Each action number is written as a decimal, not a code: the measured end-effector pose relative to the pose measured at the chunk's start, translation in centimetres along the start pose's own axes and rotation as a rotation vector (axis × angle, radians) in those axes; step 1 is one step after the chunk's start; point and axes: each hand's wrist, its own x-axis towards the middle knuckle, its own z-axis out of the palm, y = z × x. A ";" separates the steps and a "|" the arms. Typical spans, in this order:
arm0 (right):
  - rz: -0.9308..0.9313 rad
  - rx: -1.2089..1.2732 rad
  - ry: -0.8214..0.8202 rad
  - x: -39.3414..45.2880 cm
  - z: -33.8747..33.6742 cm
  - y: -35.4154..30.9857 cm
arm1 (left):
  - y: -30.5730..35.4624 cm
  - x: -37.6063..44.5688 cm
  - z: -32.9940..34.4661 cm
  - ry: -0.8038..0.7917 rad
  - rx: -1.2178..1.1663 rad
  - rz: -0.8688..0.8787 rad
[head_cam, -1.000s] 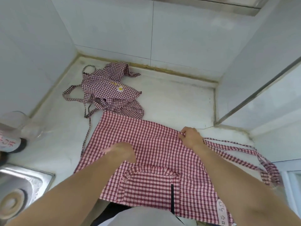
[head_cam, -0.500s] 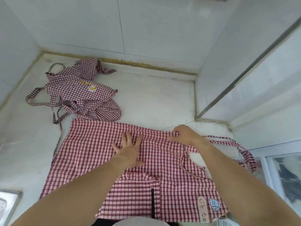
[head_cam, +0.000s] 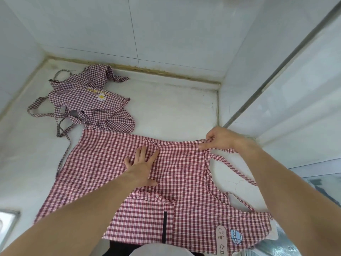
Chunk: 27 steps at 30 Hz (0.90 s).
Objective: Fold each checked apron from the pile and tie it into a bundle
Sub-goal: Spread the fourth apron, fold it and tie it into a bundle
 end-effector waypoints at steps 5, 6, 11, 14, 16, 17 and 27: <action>0.058 -0.180 0.172 -1.3 -3.4 2.0 | -0.2 -0.2 0.2 -0.021 0.029 -0.003; 0.066 -0.181 0.184 -1.6 -3.7 2.1 | 0.0 -0.4 0.3 -0.028 0.039 -0.002; 0.090 -0.268 0.094 -1.6 -5.8 -0.8 | 0.2 -0.9 0.7 -0.061 0.061 -0.008; 0.159 -0.422 -0.047 -1.2 -7.8 -4.2 | 0.0 -1.3 0.9 -0.071 0.075 -0.009; 0.096 -0.449 0.091 -0.9 -8.8 -6.3 | -0.1 -1.5 1.0 -0.076 0.077 -0.006; 0.041 -0.447 0.216 -0.4 -9.3 -7.2 | -0.1 -1.5 1.0 -0.077 0.076 -0.006; -0.260 -0.198 0.881 1.4 -7.0 -10.1 | -0.6 -1.6 1.7 -0.042 0.033 -0.001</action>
